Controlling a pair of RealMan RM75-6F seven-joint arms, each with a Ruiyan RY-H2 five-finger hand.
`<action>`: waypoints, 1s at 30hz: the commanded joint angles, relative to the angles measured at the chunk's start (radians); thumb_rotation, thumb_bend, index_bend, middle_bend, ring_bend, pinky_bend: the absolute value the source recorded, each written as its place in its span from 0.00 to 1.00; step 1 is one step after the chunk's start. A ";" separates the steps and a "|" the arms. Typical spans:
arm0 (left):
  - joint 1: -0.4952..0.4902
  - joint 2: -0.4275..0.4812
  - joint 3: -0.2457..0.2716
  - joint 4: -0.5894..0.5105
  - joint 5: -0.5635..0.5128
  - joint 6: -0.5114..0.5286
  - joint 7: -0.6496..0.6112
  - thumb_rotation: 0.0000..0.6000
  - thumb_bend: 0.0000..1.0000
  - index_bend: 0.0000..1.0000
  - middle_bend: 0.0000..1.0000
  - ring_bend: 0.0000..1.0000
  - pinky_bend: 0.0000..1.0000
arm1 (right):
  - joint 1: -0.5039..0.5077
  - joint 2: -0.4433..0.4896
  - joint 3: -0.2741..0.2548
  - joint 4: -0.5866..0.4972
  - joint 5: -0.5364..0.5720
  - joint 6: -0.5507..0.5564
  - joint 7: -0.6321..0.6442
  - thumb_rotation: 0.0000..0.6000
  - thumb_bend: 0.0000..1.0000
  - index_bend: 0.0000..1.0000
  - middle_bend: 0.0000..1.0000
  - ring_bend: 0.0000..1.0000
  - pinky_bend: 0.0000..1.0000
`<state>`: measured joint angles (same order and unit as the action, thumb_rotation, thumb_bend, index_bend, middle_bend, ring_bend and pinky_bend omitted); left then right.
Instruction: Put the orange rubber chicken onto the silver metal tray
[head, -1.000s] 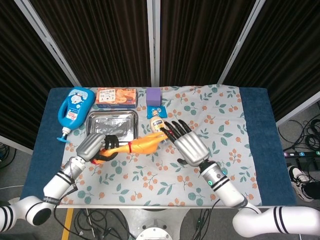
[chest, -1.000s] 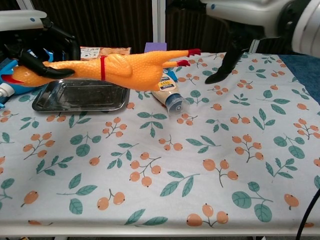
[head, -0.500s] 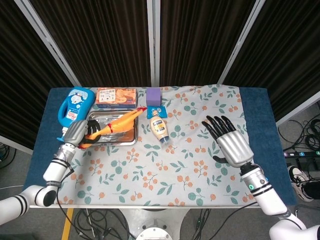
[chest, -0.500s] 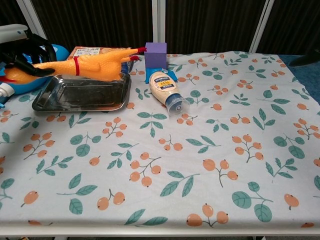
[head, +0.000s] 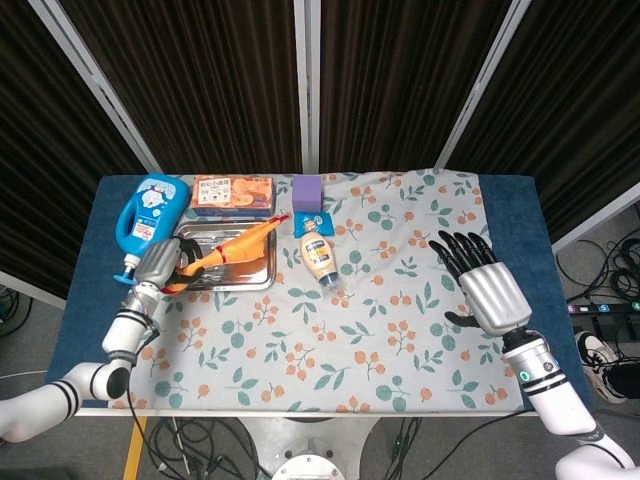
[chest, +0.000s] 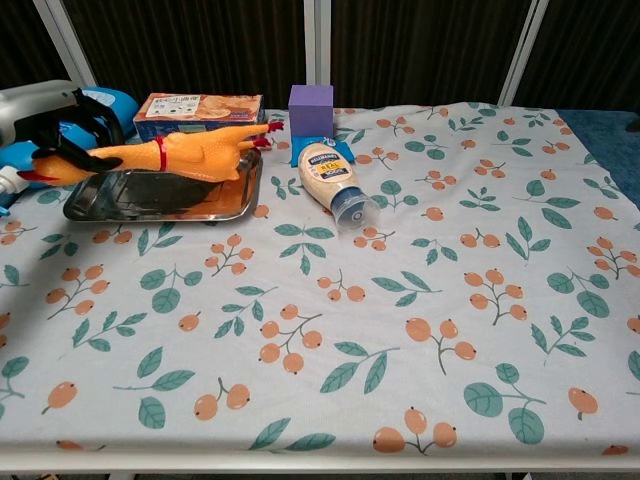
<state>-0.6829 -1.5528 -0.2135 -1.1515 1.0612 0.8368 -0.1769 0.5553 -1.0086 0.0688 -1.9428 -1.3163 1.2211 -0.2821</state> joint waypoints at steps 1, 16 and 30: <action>0.006 -0.011 -0.009 0.005 -0.022 0.007 0.022 1.00 0.43 0.30 0.30 0.21 0.40 | -0.008 0.002 0.004 0.005 0.003 -0.004 0.009 1.00 0.00 0.00 0.00 0.00 0.05; 0.028 -0.031 -0.029 0.020 -0.071 0.016 0.076 1.00 0.10 0.19 0.14 0.13 0.29 | -0.054 0.011 0.027 0.033 -0.011 0.002 0.072 1.00 0.00 0.00 0.00 0.00 0.05; 0.277 0.237 0.067 -0.264 0.106 0.385 0.145 1.00 0.09 0.19 0.13 0.12 0.27 | -0.210 0.016 -0.033 0.197 -0.131 0.139 0.273 1.00 0.30 0.00 0.00 0.00 0.04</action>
<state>-0.4928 -1.3778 -0.1961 -1.3513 1.1153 1.1077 -0.0791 0.3887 -0.9812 0.0573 -1.7954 -1.4128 1.3151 -0.0628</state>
